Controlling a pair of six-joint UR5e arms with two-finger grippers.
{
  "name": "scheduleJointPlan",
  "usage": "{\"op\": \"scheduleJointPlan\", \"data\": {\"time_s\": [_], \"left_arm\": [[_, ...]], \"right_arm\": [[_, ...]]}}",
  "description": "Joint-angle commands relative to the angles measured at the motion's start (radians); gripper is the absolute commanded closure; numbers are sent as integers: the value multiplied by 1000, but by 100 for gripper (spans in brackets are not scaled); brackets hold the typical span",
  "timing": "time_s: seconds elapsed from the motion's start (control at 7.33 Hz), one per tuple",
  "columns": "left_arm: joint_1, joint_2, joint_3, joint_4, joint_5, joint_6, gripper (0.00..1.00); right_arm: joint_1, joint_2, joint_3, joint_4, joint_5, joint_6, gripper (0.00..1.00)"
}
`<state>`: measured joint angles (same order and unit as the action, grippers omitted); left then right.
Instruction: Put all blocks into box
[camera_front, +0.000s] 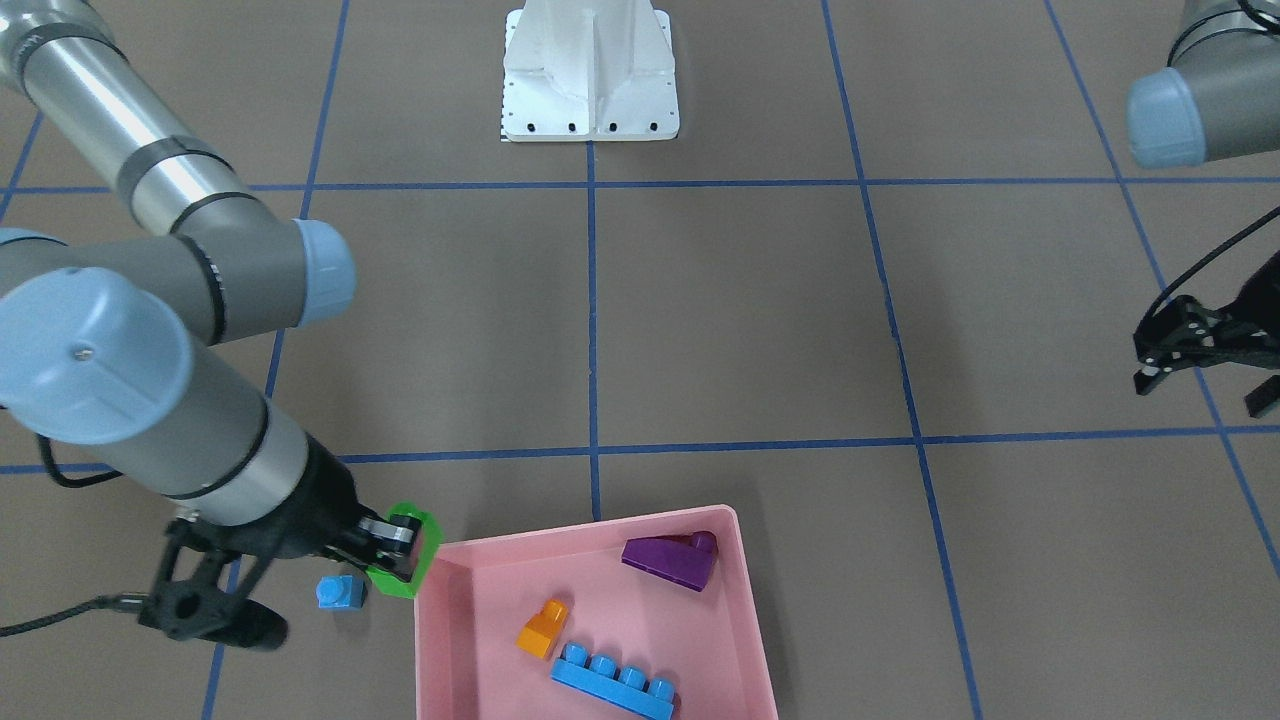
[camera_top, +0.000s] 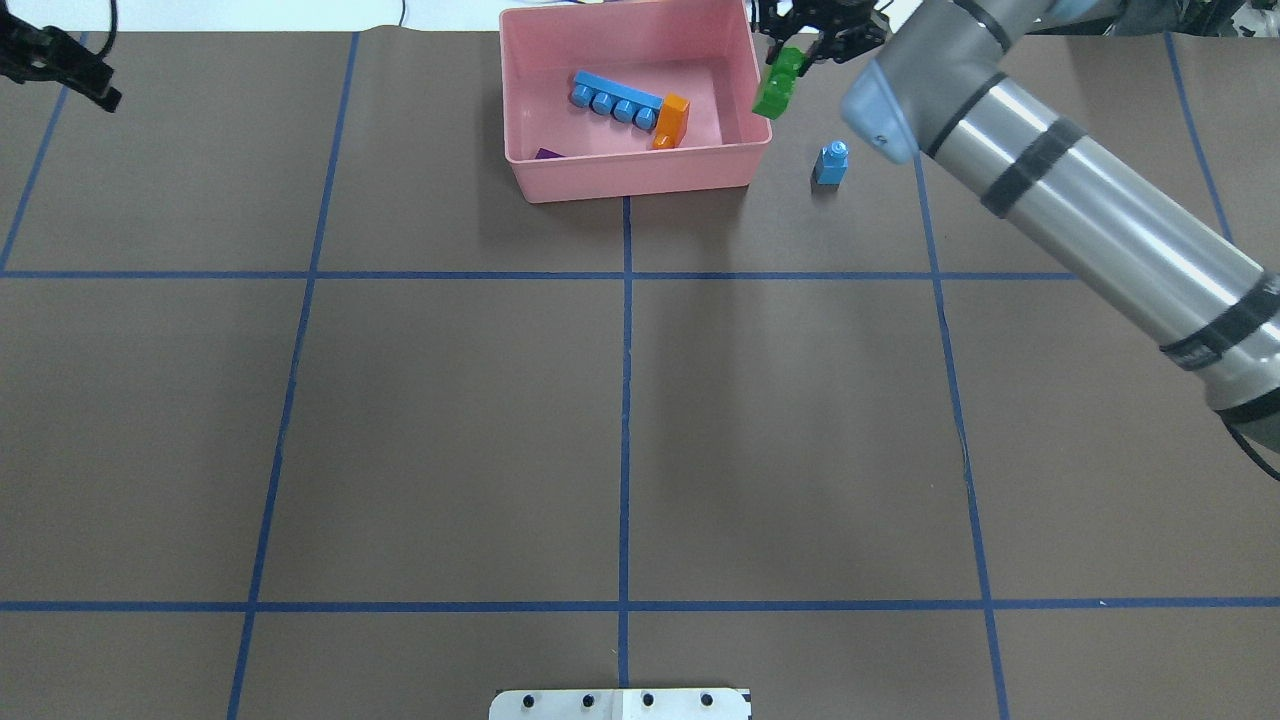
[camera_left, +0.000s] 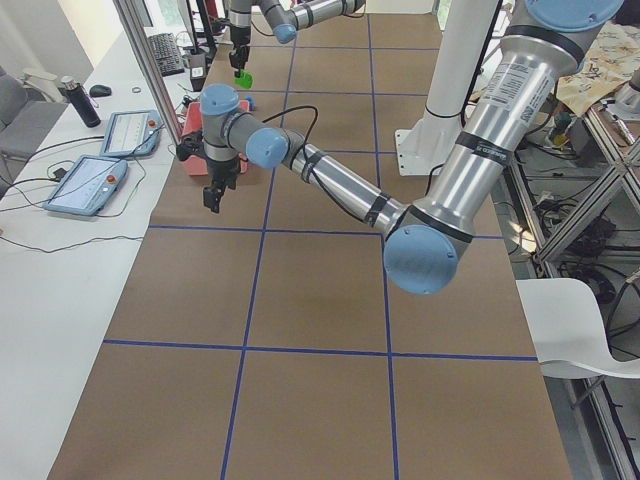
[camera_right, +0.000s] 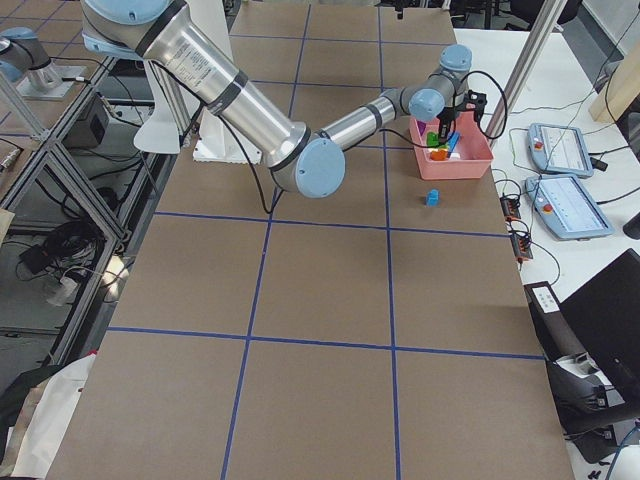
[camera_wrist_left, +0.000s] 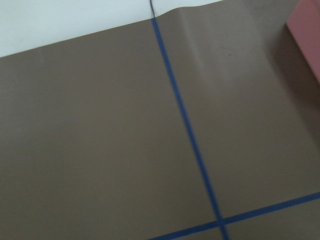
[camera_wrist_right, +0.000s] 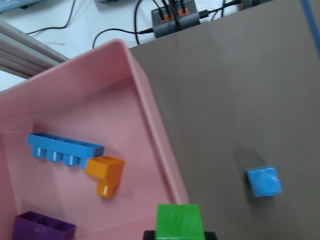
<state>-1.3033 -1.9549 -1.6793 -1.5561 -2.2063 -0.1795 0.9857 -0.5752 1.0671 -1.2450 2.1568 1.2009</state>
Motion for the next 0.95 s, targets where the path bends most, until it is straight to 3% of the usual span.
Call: {"op": "scheduleJointPlan", "data": {"time_s": [0.0,0.14,0.27,0.41,0.68,0.82], "left_arm": [[-72,82,0,7,-3,136,0],[-95,103,0,7,-13,178,0],[-97,120,-6,5,-53,184,0],[-97,122,-5,4,-59,184,0],[-97,123,-5,4,-61,183,0],[-97,123,-7,2,-61,173,0]], "right_arm": [[-77,188,-265,103,-113,48,100],[-113,189,-336,215,-173,113,37],[-110,190,-335,226,-172,121,0],[-75,187,-328,223,-123,114,0],[51,105,-326,222,64,-56,0],[79,50,-313,220,84,-152,0]]}}
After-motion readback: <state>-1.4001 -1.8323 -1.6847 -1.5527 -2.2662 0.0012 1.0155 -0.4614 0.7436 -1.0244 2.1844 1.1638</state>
